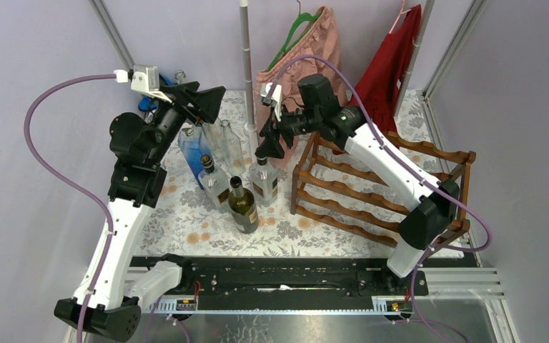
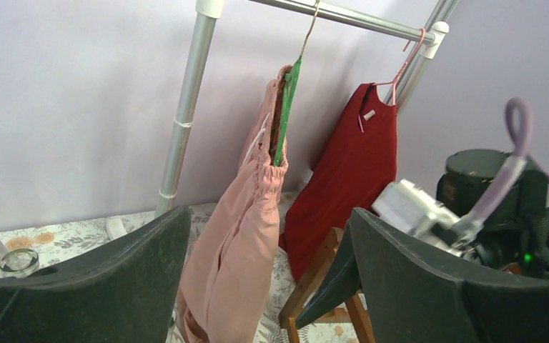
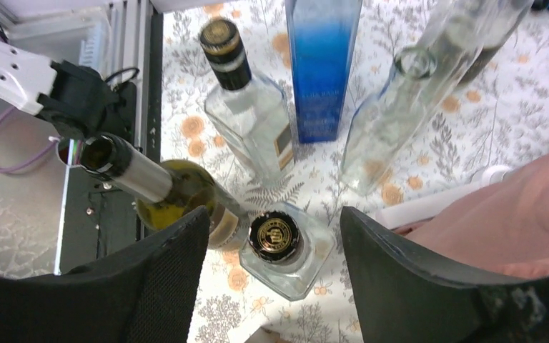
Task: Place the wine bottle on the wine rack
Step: Place the wine bottle at the center of the board.
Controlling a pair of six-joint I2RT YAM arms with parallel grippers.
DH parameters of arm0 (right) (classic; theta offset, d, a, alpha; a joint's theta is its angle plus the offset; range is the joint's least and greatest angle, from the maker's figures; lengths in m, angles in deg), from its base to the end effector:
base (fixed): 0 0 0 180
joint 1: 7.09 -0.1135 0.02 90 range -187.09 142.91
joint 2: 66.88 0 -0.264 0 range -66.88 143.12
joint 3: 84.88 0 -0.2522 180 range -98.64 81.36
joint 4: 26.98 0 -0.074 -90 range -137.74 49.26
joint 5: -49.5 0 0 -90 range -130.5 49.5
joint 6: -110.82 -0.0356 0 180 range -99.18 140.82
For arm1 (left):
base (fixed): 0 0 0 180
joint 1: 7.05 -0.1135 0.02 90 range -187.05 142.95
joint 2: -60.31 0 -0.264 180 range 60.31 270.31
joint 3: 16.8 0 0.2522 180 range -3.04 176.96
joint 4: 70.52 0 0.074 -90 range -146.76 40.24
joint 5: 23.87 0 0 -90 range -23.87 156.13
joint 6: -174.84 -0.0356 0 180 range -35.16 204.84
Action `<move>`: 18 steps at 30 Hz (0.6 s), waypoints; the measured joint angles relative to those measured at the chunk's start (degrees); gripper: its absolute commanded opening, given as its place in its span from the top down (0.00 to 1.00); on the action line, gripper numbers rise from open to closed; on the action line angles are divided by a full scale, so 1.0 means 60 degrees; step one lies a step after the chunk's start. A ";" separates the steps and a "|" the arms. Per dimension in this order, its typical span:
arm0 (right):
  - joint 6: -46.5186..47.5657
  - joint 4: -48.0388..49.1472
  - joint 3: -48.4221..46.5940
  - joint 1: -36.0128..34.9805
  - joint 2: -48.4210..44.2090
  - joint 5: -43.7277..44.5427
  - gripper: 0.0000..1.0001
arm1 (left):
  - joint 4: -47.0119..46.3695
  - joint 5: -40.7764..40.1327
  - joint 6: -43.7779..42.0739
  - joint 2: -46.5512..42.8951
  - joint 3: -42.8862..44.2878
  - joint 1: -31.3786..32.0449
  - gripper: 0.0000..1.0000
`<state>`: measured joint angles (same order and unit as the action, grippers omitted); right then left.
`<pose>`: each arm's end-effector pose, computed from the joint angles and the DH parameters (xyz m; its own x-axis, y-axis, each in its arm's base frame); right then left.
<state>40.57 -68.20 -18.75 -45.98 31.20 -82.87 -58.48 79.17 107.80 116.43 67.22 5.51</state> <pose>0.2888 0.2638 0.4004 0.0022 -0.3189 -0.9478 -0.9954 0.0905 -0.0328 0.1937 -0.0514 0.4804 0.0803 -0.4072 -0.9098 0.4942 0.8089 -0.3185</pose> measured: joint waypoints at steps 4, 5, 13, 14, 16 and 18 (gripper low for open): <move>-0.0033 -0.0182 -0.0623 0.0000 -0.0131 -0.0291 0.18 | 0.0000 0.0000 -0.0004 -0.0004 0.0000 0.0000 0.11; -0.0007 -0.0288 -0.0769 0.0004 -0.0186 -0.0321 0.17 | 0.0000 0.0000 -0.0004 -0.0011 0.0000 0.0000 0.11; 0.0168 -0.1370 -0.1089 0.1767 -0.1537 -0.0597 0.17 | -0.0033 0.0011 -0.0066 -0.0164 -0.0095 0.0000 0.11; 0.0313 -0.1559 -0.1096 0.2240 -0.1690 -0.0481 0.17 | -0.0073 0.0026 -0.0066 -0.0178 -0.0153 0.0000 0.11; 0.0845 -0.2135 -0.1107 0.3195 -0.1938 -0.0080 0.16 | -0.0146 0.0120 -0.0066 -0.0175 -0.0248 0.0000 0.11; 0.1464 -0.2885 -0.1107 0.4033 -0.2098 0.0474 0.14 | -0.0226 0.0255 -0.0062 -0.0109 -0.0280 0.0000 0.11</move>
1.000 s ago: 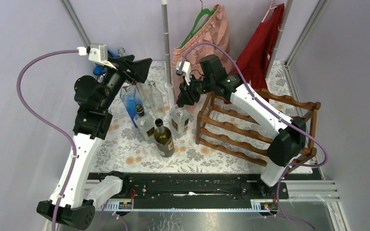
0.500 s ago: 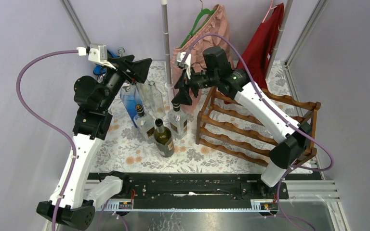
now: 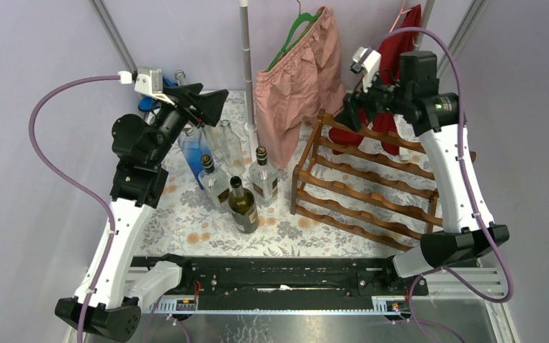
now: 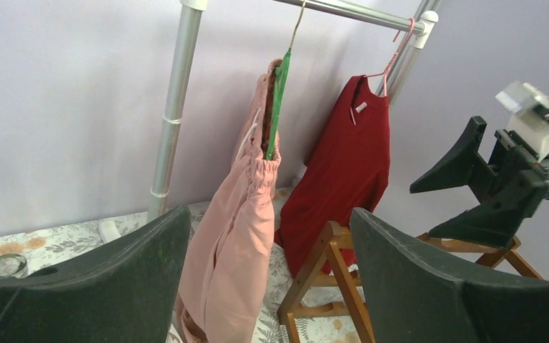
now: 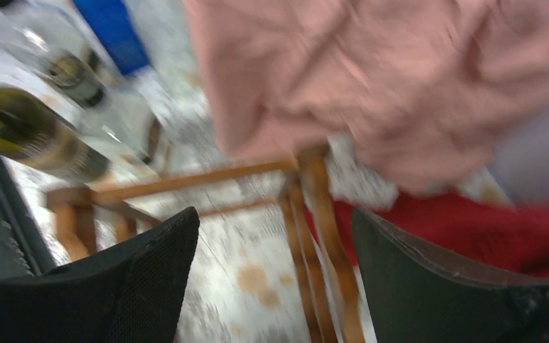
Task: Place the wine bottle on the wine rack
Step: Place the wine bottle at the center of the board, then adjust the wine rack at the center of the board.
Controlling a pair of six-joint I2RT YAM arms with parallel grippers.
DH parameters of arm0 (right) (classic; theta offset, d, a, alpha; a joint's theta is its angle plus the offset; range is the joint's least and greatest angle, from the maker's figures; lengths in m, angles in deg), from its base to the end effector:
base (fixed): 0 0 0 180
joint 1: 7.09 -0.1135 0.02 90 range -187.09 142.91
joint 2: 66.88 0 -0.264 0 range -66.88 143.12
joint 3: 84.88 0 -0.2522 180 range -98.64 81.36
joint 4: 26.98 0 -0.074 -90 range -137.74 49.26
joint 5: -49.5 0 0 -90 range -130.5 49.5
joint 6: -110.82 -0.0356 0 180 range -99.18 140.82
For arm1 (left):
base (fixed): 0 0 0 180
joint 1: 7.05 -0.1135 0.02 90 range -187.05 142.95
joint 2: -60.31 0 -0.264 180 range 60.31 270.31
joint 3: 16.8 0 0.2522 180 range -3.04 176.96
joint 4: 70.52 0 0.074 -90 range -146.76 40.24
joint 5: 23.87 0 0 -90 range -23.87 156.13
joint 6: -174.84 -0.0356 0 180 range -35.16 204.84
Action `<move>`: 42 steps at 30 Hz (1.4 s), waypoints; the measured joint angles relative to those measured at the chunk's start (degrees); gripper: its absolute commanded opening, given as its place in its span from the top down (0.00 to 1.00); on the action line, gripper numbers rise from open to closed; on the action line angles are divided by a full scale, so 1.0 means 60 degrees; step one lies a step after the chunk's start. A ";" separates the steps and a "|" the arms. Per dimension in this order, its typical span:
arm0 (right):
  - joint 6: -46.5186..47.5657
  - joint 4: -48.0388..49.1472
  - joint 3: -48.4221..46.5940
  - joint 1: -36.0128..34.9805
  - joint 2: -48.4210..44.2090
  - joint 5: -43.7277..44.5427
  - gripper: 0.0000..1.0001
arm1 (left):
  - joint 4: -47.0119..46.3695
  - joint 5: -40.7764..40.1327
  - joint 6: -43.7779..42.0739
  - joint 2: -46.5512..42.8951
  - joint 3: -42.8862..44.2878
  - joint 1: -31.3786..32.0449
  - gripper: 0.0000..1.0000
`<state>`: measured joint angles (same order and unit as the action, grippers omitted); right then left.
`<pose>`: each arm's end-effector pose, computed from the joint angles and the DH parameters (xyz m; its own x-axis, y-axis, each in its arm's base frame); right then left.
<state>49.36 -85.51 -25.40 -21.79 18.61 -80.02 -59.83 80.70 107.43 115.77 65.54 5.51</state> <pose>0.2833 0.0977 0.4810 0.0244 -0.3746 -0.9269 -0.8521 0.4770 -0.2152 0.1927 -0.0521 0.4752 0.0798 -0.3987 -0.9136 0.5166 0.8004 -0.3041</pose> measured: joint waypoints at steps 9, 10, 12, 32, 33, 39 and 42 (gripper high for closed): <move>0.2313 -0.2448 0.0911 0.2116 -0.0331 0.2237 0.11 | -0.0528 0.0874 0.0109 0.0648 0.0000 0.0000 0.11; 0.2535 -0.2619 0.1053 0.2262 -0.0331 0.2422 0.11 | -0.0572 0.1005 0.0120 0.0718 0.0000 0.0004 0.11; 0.2932 -0.2830 0.1413 0.2397 -0.0335 0.2830 0.12 | -0.0634 0.1231 0.0142 0.0823 0.0004 0.0007 0.11; 0.4918 -0.2138 0.0739 0.2408 0.1770 0.4193 0.69 | -0.0699 0.1843 0.0175 0.0437 0.0004 0.0007 0.11; 0.4958 -0.2131 0.0525 0.2408 0.1971 0.4131 0.68 | -0.0699 0.1840 0.0175 0.0404 0.0004 0.0007 0.11; 0.5074 -0.1847 -0.0943 0.2408 0.3322 0.3701 0.68 | -0.0699 0.1767 0.0204 0.0328 0.0004 0.0007 0.12; 0.5082 -0.1770 -0.1501 0.2408 0.3792 0.3523 0.68 | -0.0699 0.1738 0.0266 0.0328 0.0004 0.0007 0.12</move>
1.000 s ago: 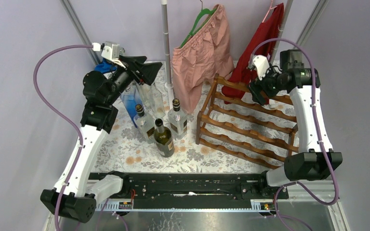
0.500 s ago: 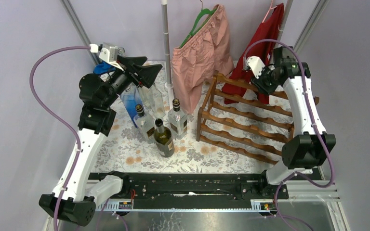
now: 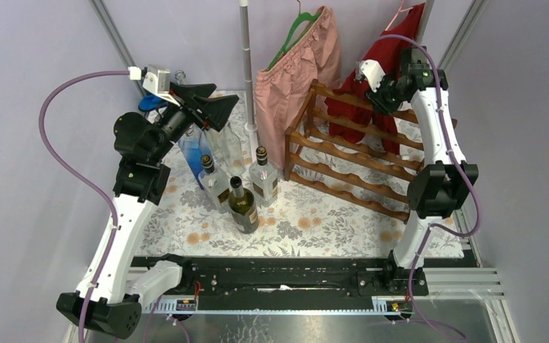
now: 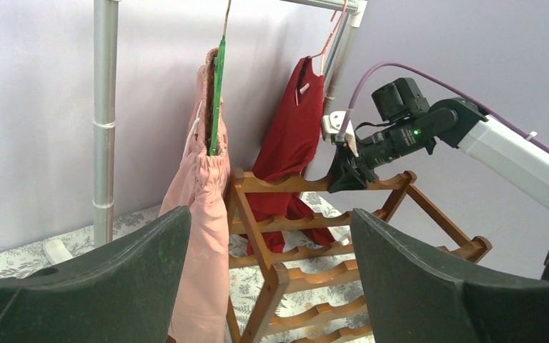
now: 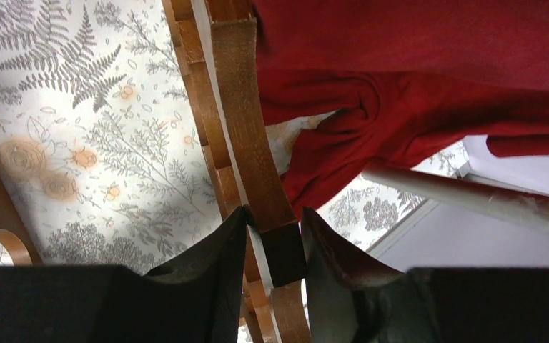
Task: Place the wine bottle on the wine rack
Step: Adjust the wine rack at the center of the board.
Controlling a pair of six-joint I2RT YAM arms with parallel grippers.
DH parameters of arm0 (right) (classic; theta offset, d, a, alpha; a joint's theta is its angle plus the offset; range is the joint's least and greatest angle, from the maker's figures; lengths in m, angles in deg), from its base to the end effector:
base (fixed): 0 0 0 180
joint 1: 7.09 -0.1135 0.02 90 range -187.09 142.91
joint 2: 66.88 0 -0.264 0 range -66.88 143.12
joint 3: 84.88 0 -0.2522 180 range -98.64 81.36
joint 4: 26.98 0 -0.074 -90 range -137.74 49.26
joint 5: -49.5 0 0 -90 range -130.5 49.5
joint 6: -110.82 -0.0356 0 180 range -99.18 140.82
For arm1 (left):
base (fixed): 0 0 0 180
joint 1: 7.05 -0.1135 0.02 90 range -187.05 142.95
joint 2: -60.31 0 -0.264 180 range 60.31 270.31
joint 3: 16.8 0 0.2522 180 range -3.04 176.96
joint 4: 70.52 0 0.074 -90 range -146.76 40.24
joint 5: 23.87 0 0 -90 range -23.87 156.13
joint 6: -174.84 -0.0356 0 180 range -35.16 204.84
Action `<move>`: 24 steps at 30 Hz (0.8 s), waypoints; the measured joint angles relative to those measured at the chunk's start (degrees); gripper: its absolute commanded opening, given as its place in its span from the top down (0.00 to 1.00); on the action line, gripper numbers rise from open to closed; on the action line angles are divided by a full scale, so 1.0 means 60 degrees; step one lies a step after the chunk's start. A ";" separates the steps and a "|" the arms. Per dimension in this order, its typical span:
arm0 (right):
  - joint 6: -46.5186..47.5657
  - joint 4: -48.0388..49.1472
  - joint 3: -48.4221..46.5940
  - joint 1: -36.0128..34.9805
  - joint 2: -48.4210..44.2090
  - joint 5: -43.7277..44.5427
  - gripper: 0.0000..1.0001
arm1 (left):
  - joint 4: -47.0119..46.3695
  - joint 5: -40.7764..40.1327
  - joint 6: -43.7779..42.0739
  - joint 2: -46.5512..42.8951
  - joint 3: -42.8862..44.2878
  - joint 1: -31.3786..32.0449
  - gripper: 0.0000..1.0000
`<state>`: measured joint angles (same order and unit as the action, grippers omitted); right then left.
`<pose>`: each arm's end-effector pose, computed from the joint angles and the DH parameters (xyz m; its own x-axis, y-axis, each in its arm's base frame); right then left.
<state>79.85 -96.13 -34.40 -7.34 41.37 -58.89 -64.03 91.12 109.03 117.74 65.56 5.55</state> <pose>0.4099 0.0130 0.3758 -0.1967 -0.8145 -0.5458 -0.7470 0.4851 -0.4547 0.1991 -0.0599 0.4759 0.0403 -0.3896 -0.9201 0.6636 0.6989 -0.2668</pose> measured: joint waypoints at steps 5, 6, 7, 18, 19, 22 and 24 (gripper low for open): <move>-0.0026 0.0069 -0.0506 0.0000 0.0430 -0.0433 0.69 | -0.0015 -0.0029 0.0160 0.0080 0.0000 0.0000 0.12; -0.0018 0.0106 -0.0510 0.0000 0.0444 -0.0470 0.70 | -0.0025 -0.0033 0.0186 0.0117 0.0000 0.0000 0.12; -0.0018 0.0149 -0.0517 0.0000 0.0474 -0.0503 0.70 | -0.0047 -0.0047 0.0211 0.0160 0.0000 0.0000 0.12; -0.1286 0.0936 -0.1406 -0.0018 0.1297 -0.0594 0.69 | -0.0153 -0.0098 0.0543 0.0506 0.0015 0.0091 0.12; -0.1417 0.1035 -0.1395 -0.0018 0.1315 -0.0586 0.68 | -0.0157 -0.0098 0.0561 0.0506 0.0015 0.0102 0.12; -0.1810 0.1337 -0.1355 -0.0022 0.1344 -0.0514 0.59 | -0.0160 -0.0117 0.0612 0.0506 0.0015 0.0127 0.12; -0.2007 0.1410 -0.1348 -0.0022 0.1348 -0.0488 0.50 | -0.0168 -0.0124 0.0637 0.0506 0.0015 0.0153 0.12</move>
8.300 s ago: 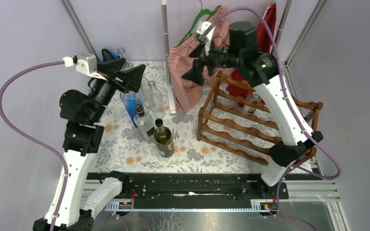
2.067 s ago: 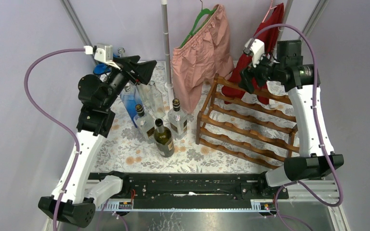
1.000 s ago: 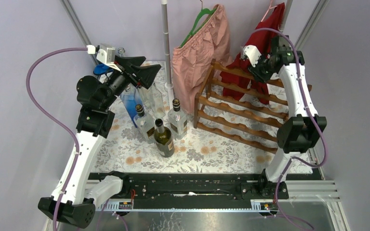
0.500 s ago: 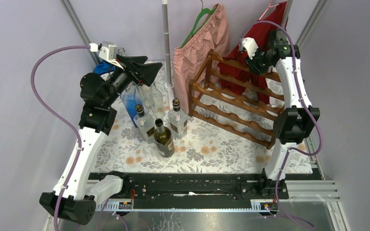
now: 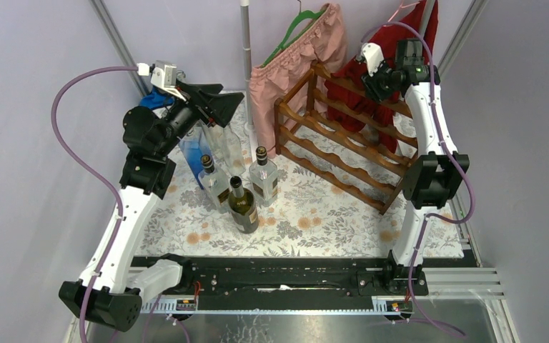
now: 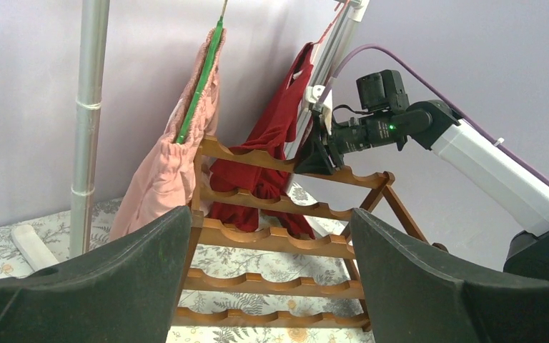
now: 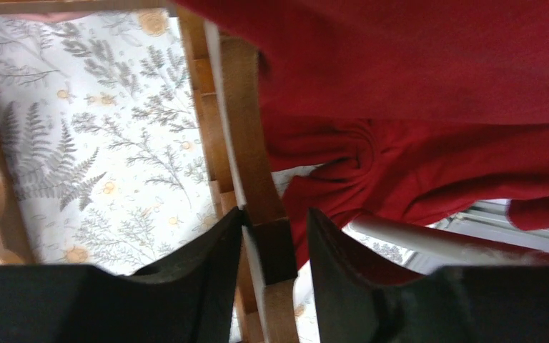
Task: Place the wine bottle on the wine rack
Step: Adjust the wine rack at the center of the board, then pick up the wine bottle from the center of the board.
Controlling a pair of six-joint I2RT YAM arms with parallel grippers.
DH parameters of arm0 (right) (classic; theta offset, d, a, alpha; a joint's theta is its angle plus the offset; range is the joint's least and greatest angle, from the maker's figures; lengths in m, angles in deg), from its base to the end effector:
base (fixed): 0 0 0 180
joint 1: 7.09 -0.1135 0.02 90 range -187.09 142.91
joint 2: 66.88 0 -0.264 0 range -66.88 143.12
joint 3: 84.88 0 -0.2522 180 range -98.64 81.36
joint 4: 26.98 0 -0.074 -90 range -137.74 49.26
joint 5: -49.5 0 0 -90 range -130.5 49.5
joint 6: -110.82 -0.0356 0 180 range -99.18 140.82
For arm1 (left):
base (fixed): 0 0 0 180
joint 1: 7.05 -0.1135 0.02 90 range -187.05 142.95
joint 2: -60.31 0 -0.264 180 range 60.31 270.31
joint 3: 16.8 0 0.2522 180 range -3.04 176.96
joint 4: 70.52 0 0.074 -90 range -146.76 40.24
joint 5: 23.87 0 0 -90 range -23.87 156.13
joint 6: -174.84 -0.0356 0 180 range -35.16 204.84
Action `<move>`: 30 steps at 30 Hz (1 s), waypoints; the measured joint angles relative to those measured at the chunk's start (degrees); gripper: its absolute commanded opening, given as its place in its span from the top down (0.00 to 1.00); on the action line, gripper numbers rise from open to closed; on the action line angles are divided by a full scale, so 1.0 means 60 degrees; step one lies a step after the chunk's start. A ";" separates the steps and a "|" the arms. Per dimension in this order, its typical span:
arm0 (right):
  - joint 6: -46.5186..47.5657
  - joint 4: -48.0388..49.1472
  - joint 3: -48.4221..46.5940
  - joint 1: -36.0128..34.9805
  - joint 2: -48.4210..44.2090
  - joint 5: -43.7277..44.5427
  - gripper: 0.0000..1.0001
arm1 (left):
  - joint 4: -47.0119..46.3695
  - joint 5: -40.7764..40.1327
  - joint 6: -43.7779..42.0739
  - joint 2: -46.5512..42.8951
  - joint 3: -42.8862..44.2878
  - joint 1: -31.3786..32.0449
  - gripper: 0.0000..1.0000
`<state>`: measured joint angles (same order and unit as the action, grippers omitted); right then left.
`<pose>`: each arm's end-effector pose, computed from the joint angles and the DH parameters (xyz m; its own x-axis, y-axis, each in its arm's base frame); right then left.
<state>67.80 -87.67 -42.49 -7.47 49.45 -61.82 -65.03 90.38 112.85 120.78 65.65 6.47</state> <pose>0.4548 0.0160 0.3736 -0.2232 -0.6826 -0.6959 -0.6600 0.6312 -0.4074 0.2162 -0.0670 0.4678 -0.0363 -0.4317 -0.9013 0.6559 0.6702 -0.3474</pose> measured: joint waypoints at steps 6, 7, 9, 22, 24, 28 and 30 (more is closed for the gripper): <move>-0.0423 0.0667 0.0164 0.0000 -0.0149 -0.0062 0.27 | -0.0011 -0.0015 0.0109 0.0000 0.0011 0.0055 0.12; -0.0506 0.0656 0.0164 0.0000 -0.0219 -0.0109 0.21 | -0.0011 -0.0018 0.0146 0.0000 0.0022 0.0066 0.12; -0.0678 0.0535 0.0157 0.0004 -0.0419 -0.0178 0.12 | 0.0066 -0.0047 0.0211 0.0022 0.0135 0.0080 0.12; -0.3304 -0.0095 0.1228 0.0004 -0.4830 -0.3173 0.00 | 0.0994 -0.0117 0.0284 0.0627 0.1821 0.1140 0.12; -0.4881 0.0889 0.1741 0.0004 -0.5486 -0.3960 0.00 | 0.1155 -0.0135 0.0288 0.0838 0.2106 0.1264 0.11; -0.9828 0.4481 0.2401 0.0004 -0.5982 -0.5260 0.00 | 0.1384 -0.0178 0.0288 0.1035 0.2521 0.1311 0.11; -1.2233 0.6419 0.2532 0.0004 -0.5905 -0.5402 0.00 | 0.1399 -0.0211 0.0317 0.1071 0.2652 0.1311 0.11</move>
<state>-5.59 -49.16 -27.30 -7.45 14.02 -94.23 -56.64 89.11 114.75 127.20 81.56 14.34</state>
